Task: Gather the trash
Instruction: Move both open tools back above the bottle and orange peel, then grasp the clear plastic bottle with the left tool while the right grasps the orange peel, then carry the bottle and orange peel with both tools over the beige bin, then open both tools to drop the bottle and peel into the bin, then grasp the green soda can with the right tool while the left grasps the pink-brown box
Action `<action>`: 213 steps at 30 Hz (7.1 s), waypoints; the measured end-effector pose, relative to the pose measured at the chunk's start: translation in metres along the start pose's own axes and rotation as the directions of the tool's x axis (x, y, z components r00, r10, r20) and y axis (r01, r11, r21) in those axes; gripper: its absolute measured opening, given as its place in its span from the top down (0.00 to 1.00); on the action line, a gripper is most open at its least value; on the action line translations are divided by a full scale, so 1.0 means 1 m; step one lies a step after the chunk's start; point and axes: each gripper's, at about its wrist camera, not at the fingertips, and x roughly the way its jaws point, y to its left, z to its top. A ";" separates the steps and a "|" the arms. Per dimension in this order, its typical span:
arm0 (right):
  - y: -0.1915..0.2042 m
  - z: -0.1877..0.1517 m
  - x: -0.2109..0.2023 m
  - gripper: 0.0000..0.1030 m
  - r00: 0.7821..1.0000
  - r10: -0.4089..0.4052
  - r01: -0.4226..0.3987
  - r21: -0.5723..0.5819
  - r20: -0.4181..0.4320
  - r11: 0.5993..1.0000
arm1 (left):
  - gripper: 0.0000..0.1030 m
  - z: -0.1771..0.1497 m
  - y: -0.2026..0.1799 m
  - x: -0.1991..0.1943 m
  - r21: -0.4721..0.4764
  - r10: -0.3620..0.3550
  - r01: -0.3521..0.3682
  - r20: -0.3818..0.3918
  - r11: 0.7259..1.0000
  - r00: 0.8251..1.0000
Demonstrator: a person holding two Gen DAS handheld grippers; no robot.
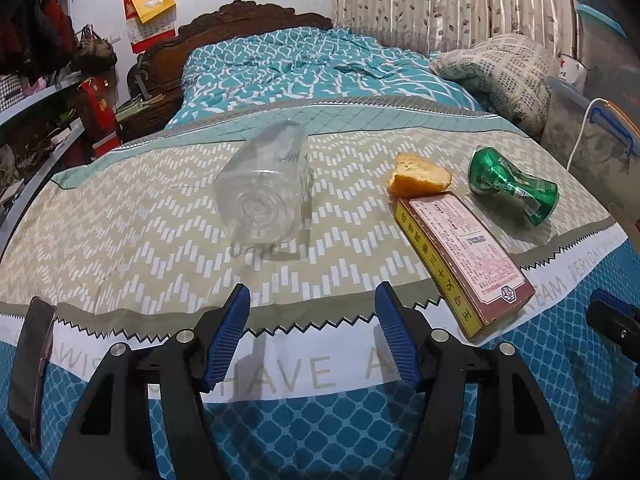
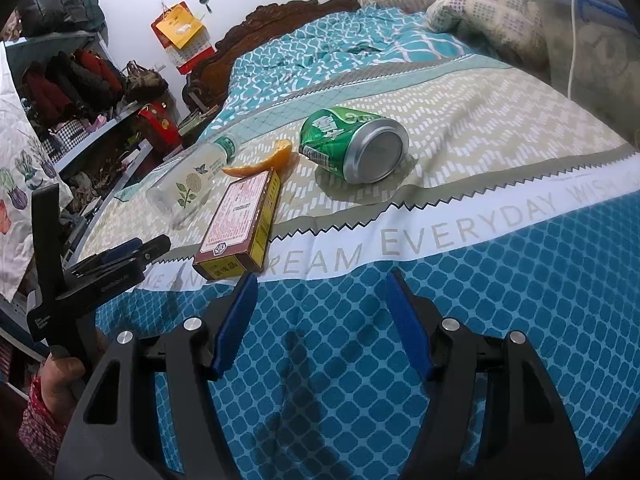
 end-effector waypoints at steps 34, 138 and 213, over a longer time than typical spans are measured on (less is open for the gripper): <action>0.000 0.003 0.011 0.35 0.999 0.002 -0.003 -0.005 -0.035 1.000 | 0.38 0.000 0.017 0.006 -0.095 -0.107 0.104 -0.020 0.990 0.994; -0.131 -0.027 -0.085 0.20 0.972 0.236 -0.217 0.309 -0.023 0.926 | 0.43 0.024 -0.174 -0.053 0.228 -0.487 0.522 -0.196 0.822 0.851; -0.139 0.138 0.053 0.38 0.973 0.232 -0.215 0.294 -0.021 0.931 | 0.11 0.051 -0.103 0.017 -0.050 -0.250 0.246 -0.104 0.968 0.963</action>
